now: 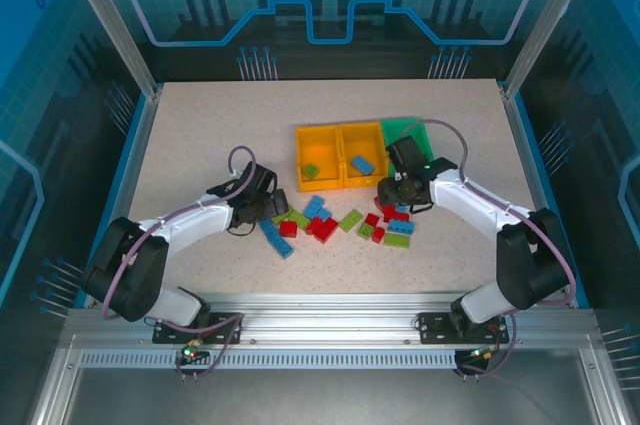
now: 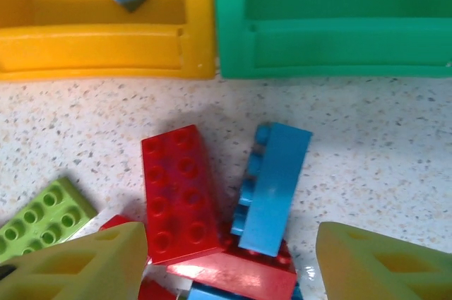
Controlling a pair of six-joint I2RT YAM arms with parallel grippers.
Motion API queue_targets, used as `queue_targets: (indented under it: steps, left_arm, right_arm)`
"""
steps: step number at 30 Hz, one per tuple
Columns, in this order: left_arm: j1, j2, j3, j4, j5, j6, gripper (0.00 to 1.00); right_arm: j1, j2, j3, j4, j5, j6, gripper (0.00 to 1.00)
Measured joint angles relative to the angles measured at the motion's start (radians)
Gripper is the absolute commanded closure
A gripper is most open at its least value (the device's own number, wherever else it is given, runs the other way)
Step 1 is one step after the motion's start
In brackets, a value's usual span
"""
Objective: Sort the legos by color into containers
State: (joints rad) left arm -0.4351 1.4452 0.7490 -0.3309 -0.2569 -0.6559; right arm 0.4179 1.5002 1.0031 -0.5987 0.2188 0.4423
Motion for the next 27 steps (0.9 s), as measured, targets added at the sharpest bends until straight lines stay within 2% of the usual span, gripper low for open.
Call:
queue_targets:
  steps: [8,20,23,27]
  left_arm:
    - [0.000,0.000,0.000,0.007,0.000,0.000,0.01]
    - [0.000,0.002,0.000,0.007,0.000,0.000,0.01]
    - [0.000,0.004,0.000,0.007,0.000,0.000,0.01]
    - [0.000,0.005,0.000,0.007,0.000,0.000,0.01]
  right_arm:
    - [-0.092,0.047,-0.003,0.006,-0.040,0.003,0.39]
    - [-0.098,0.164,0.016,0.024,-0.093,0.007,0.42]
    - [-0.098,0.195,0.032,0.028,-0.098,0.010,0.48]
    - [-0.098,0.214,0.039,0.035,-0.099,0.010,0.62]
